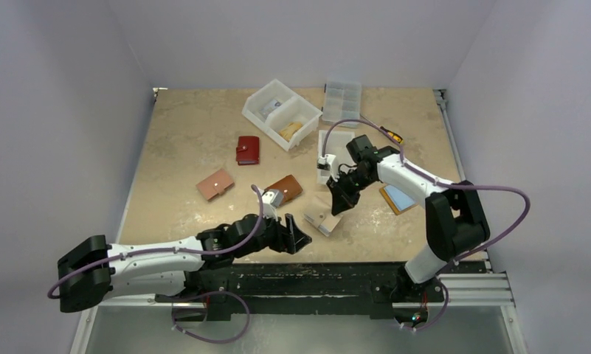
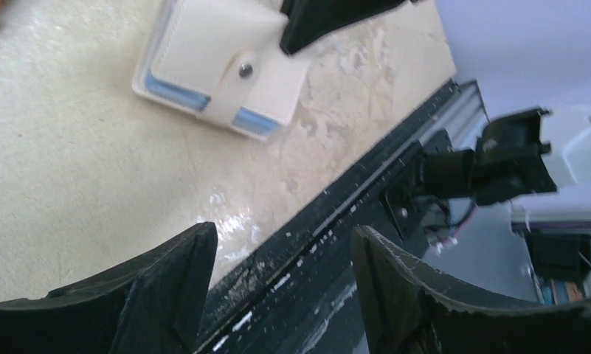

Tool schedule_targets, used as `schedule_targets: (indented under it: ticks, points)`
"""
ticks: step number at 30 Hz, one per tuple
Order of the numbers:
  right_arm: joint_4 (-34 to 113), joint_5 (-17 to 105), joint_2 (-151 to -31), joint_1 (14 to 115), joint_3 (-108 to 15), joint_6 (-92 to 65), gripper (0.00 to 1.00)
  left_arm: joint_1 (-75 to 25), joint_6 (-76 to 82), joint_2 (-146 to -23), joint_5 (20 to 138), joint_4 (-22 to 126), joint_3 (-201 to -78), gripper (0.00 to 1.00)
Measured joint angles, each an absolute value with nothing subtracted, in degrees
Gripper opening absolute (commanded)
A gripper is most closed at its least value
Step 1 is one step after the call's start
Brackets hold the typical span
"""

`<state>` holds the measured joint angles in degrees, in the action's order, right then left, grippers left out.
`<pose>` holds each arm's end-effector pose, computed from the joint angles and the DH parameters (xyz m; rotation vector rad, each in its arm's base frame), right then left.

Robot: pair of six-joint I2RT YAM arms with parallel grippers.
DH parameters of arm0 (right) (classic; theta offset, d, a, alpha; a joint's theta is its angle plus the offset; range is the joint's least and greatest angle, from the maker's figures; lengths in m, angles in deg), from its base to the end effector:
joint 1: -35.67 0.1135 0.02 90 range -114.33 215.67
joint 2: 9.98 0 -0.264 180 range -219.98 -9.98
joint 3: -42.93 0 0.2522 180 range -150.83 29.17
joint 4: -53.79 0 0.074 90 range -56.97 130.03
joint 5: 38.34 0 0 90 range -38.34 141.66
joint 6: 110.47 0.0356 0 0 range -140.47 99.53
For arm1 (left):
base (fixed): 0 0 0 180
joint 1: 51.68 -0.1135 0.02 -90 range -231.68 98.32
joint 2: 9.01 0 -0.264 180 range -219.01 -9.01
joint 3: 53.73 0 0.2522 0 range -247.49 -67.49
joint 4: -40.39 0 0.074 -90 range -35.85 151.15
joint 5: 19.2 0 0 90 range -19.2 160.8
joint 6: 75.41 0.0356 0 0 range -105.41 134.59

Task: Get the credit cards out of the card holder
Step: Move the card holder to the center of the board, then open the card holder at the center of the board.

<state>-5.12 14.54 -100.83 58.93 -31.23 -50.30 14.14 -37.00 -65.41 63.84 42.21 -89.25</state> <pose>0.2588 0.1346 0.2059 -1.3199 2.3837 0.8928 0.0901 -0.1902 0.2013 0.1818 2.1669 -1.1672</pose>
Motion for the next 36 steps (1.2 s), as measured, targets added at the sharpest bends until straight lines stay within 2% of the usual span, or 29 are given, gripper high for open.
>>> schedule_targets:
  ticks: [3,8,11,17,21,30,32,36]
  points:
    - [-4.7,11.5,-103.6,59.9,-32.0,-48.6,0.13,15.3,-38.9,-69.0,58.2,43.1,-91.7,0.67]
    - [-4.7,6.5,-106.9,60.5,-32.0,-47.2,0.5,15.7,-43.2,-73.3,52.6,43.7,-94.4,0.61]
    - [-4.8,3.7,-107.2,60.8,-32.0,-47.7,0.62,15.9,-46.3,-76.5,50.7,45.9,-96.3,0.57]
    - [-4.1,2.8,-105.4,60.8,-32.0,-48.2,0.63,16.0,-54.7,-82.3,47.6,53.0,-101.6,0.51]
    - [-4.0,2.8,-99.7,58.8,-31.7,-50.2,0.63,16.4,-60.1,-85.5,46.5,55.9,-104.0,0.47]
    - [-8.3,-0.5,-95.1,49.5,-31.7,-58.9,0.63,17.5,-69.6,-96.3,42.2,72.7,-118.7,0.5]
    - [-8.9,-0.6,-95.1,49.5,-31.7,-59.9,0.63,17.9,-70.4,-97.3,41.4,75.2,-120.8,0.56]
    - [-9.8,-0.6,-95.1,49.4,-31.7,-61.1,0.63,18.2,-71.3,-99.1,40.1,80.1,-123.9,0.79]
